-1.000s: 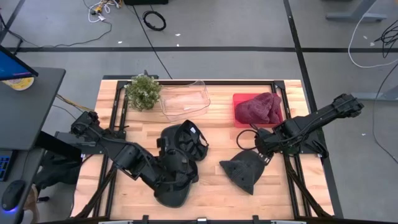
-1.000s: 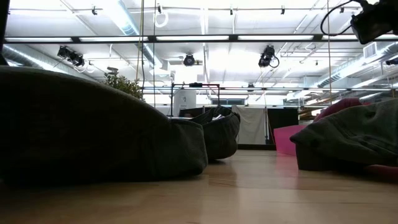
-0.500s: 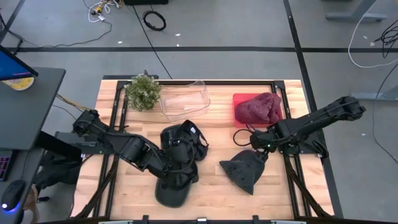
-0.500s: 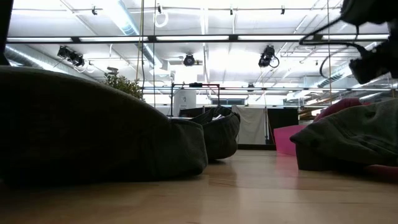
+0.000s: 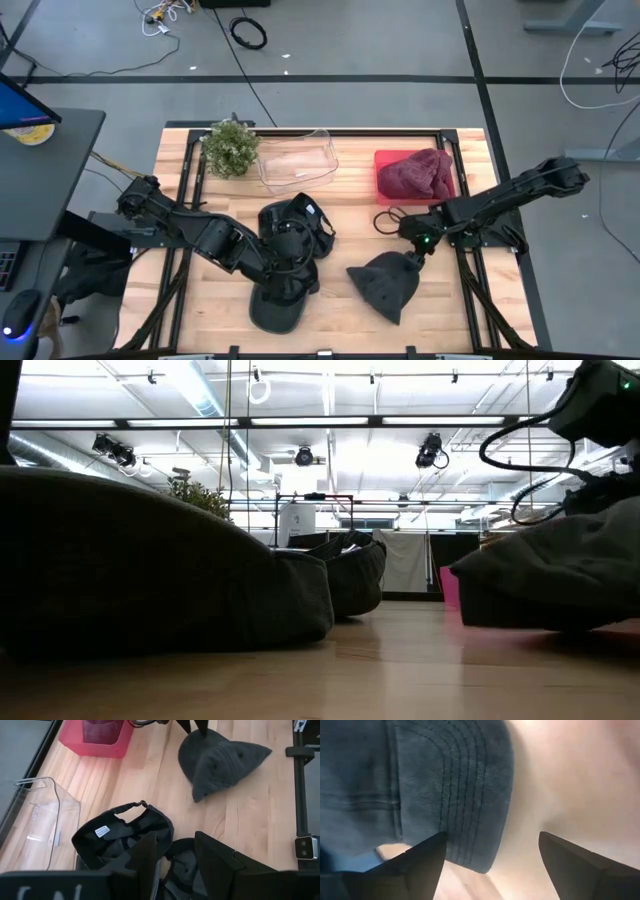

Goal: Pick & Place hat
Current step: Put the right black cap into the transparent bin

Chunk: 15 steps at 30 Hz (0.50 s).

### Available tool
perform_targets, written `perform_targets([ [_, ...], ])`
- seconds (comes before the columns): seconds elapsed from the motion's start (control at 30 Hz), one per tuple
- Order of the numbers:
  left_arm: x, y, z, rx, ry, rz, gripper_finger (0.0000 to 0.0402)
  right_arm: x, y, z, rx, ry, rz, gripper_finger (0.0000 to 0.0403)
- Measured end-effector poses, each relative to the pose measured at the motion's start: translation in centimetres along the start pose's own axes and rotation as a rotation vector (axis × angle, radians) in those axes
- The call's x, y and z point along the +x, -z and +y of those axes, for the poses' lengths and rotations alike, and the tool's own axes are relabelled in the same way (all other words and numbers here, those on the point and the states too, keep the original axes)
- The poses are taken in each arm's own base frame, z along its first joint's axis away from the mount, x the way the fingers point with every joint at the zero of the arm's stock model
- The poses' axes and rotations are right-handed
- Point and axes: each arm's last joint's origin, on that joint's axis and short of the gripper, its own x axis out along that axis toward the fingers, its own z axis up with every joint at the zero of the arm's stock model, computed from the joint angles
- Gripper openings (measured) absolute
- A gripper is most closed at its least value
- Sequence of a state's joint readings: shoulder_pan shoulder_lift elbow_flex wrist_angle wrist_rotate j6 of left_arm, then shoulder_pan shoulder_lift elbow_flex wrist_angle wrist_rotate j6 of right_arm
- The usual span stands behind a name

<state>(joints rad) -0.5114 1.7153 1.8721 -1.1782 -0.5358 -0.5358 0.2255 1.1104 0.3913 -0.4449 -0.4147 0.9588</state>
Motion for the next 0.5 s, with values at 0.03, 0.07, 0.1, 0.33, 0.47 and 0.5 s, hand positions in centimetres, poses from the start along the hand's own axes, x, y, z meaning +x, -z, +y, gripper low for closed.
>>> perform_targets([
  [0.03,0.00,0.00,0.00,0.000,0.000,0.000,0.0140,0.05,0.00,0.04,-0.002,-0.018,0.009,0.0309],
  [0.07,0.00,0.00,0.00,-0.001,0.000,0.000,0.0140,0.06,0.01,0.09,-0.006,-0.030,0.016,0.0303],
  [0.1,0.00,0.00,0.00,-0.001,0.000,0.000,0.0140,0.06,-0.01,0.15,-0.009,-0.037,0.018,0.0298],
  [0.33,0.18,-0.15,0.29,-0.003,-0.009,0.001,0.0140,0.05,-0.26,0.53,-0.037,-0.076,-0.006,0.0271],
  [0.47,0.35,-0.29,0.57,-0.010,-0.015,0.002,0.0140,0.05,-0.31,0.51,-0.037,-0.067,-0.020,0.0233],
  [0.5,0.40,-0.33,0.64,-0.012,-0.017,0.003,0.0140,0.05,-0.31,0.52,-0.039,-0.068,-0.020,0.0215],
])
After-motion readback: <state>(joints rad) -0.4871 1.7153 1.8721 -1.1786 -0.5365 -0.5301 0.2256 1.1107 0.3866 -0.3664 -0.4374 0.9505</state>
